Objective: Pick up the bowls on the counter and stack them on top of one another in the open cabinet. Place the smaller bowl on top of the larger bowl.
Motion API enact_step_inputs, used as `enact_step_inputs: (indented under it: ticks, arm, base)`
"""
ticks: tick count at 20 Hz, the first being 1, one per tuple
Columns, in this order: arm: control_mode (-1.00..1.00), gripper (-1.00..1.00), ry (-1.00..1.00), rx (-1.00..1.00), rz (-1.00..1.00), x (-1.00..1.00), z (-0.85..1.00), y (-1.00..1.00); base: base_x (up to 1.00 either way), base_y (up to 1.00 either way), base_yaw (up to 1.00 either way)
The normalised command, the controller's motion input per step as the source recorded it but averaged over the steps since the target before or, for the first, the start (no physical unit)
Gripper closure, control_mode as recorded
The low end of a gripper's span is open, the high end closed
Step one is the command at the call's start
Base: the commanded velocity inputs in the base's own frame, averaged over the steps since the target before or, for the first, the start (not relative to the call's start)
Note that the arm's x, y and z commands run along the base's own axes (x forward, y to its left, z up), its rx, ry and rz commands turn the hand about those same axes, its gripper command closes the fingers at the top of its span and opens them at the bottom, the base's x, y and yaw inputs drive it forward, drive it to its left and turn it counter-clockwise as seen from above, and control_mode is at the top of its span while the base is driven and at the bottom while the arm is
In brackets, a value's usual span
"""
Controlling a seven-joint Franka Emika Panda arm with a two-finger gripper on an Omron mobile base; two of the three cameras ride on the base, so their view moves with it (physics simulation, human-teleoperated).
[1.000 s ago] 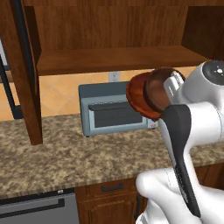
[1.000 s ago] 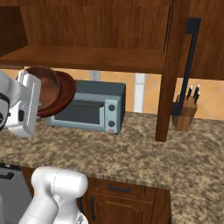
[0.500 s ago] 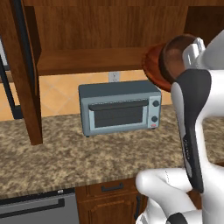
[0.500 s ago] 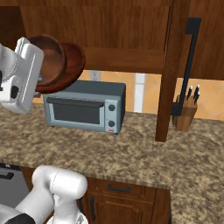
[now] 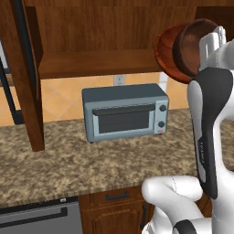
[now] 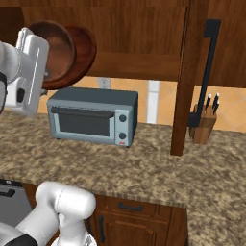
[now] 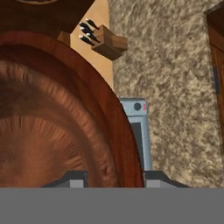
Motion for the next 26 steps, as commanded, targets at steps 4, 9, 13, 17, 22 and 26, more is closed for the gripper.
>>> enact_step_inputs:
  ticks: [4,9,13,17,22,26]
  arm:
    - [-1.00,1.00,0.06,0.01,0.01,0.49,0.00,0.00]
    - [-1.00,1.00,0.04,0.01,0.03,0.54,0.00,-0.04]
    - [-1.00,1.00,0.00,0.00,0.03,0.51,0.00,-0.01]
    - [-1.00,1.00,0.00,0.00,0.03,0.43,0.00,0.00]
    - [-1.00,1.00,0.09,0.00,0.02,0.47,0.00,0.00]
    - [-1.00,1.00,0.16,0.00,0.03,0.71,0.00,-0.01]
  base:
    - [0.00,0.00,0.00]
    - [0.00,0.00,0.00]
    - [0.00,0.00,0.00]
    - [0.00,0.00,0.00]
    - [0.00,0.00,0.00]
    - [0.00,0.00,0.00]
